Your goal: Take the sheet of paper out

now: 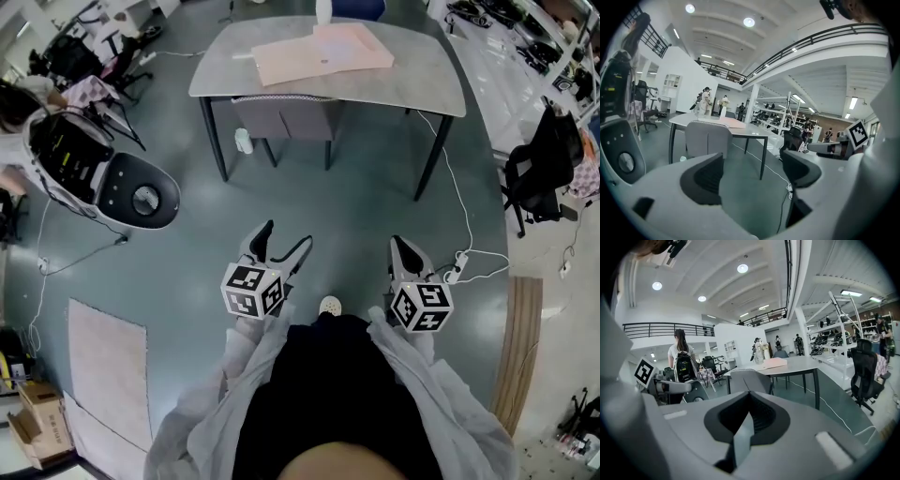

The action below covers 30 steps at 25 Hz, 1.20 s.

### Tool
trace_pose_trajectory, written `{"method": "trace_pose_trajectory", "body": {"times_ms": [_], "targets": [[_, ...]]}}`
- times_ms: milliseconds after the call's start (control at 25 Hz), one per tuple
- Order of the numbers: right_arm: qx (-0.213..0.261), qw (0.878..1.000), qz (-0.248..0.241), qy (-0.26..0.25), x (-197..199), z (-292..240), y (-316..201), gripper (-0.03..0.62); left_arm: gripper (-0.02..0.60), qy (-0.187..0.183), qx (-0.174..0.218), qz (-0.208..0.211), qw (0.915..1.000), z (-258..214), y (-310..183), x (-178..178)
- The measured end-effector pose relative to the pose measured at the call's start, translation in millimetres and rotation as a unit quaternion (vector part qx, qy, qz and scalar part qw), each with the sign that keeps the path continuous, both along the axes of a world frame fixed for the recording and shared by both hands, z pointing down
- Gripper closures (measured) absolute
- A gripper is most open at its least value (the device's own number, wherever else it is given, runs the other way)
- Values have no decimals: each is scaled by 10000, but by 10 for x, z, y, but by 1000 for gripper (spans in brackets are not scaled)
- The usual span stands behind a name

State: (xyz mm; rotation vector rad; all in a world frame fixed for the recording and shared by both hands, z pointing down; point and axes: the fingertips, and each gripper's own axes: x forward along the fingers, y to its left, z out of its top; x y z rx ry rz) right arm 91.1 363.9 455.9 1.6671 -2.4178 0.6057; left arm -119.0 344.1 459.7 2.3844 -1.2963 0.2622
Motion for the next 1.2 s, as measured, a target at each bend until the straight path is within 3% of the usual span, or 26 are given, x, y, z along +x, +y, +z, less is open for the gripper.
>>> {"method": "trace_pose_trajectory", "body": {"times_ms": [160,480,680,1200], "targets": [[-25,9999,-131,-12,-59,51,-94,583,-15,166,72,-205,9996,23,-93,-21],[-90,9996,-257,-106,-199,61,-105,583,-21,-13,199,-108,9997,-13,-23,-79],[-154,9992,-366,-85,-270,107,-260,583,-15,-117,44,-4,9999,119,-146,-50],[-149,9998,-152,-62,-31,51,-1456,583,-8,64,112,158,9998,-4,-1484,218]]}}
